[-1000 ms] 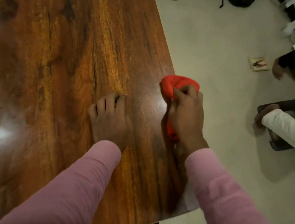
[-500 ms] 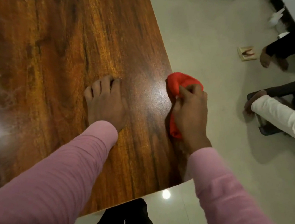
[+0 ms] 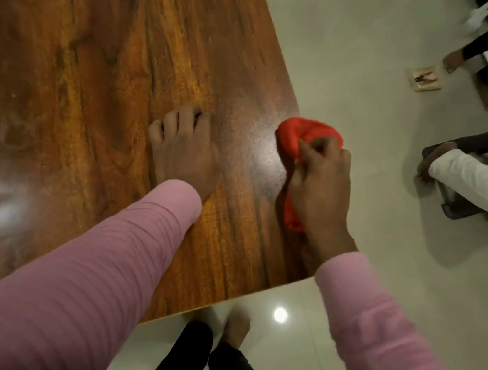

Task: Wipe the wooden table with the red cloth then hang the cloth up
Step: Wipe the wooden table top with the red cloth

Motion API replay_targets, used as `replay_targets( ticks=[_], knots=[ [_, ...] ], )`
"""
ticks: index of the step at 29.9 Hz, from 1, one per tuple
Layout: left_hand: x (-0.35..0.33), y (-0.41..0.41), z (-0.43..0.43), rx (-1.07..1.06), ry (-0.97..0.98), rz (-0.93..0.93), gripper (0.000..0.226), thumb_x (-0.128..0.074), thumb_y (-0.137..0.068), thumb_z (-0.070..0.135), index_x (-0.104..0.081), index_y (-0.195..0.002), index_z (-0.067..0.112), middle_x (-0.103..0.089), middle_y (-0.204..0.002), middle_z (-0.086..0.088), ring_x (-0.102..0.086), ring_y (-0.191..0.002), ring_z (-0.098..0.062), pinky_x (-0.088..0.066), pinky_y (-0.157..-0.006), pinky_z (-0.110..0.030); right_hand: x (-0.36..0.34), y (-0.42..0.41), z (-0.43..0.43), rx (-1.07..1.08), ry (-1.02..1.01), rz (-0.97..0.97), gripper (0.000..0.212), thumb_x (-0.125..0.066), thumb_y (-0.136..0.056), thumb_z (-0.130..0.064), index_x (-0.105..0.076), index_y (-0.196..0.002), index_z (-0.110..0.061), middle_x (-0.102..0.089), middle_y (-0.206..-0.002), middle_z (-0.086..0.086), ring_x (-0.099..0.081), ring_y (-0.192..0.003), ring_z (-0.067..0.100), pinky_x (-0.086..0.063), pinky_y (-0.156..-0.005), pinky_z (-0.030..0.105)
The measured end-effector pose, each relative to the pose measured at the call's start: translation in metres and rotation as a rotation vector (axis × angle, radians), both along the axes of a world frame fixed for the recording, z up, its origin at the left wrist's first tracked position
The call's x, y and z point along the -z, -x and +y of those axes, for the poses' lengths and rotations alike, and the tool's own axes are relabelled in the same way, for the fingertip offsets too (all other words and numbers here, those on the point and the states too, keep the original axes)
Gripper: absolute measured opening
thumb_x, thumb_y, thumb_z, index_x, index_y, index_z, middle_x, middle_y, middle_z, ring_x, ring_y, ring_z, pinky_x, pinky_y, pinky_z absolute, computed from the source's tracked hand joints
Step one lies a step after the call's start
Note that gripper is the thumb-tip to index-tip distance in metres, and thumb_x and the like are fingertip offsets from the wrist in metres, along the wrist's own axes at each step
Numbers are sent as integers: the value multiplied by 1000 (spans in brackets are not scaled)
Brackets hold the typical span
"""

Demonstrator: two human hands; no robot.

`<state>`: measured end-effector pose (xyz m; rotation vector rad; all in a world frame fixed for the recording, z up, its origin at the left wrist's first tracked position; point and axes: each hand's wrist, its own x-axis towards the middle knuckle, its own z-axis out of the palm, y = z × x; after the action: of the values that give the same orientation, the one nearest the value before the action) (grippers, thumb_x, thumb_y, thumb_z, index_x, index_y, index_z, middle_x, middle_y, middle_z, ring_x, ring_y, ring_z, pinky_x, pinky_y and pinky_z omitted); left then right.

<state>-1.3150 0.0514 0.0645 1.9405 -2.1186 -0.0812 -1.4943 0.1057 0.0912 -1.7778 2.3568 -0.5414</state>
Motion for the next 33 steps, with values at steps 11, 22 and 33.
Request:
replay_targets(
  ticks=[11,22,33],
  knots=[
    [3,10,65,-41,-29,30,44,-53,-82,18,-59,-126,17,-54,-128,-6,-44,-118,-29,-25,-100,-45,3,-14,58,-213,36,-9,32,-51,-86,-17,-69,-111,-11,-59,-109,13,-50,-96,34,-46,-73,37],
    [2,14,68,-51,-33,-3,45,-44,-86,23,-55,-129,16,-51,-130,-8,-44,-118,-30,-27,-102,-46,7,-33,121,-368,57,-46,37,-60,-78,-3,-68,-113,-10,-59,-108,10,-50,-92,29,-43,-76,34],
    [2,16,69,-44,-28,-12,45,-44,-86,20,-54,-129,14,-51,-129,-10,-44,-117,-32,-29,-101,-48,3,-8,114,-83,47,-78,39,-60,-79,-1,-68,-116,-9,-57,-110,13,-47,-98,34,-40,-76,32]
  ],
)
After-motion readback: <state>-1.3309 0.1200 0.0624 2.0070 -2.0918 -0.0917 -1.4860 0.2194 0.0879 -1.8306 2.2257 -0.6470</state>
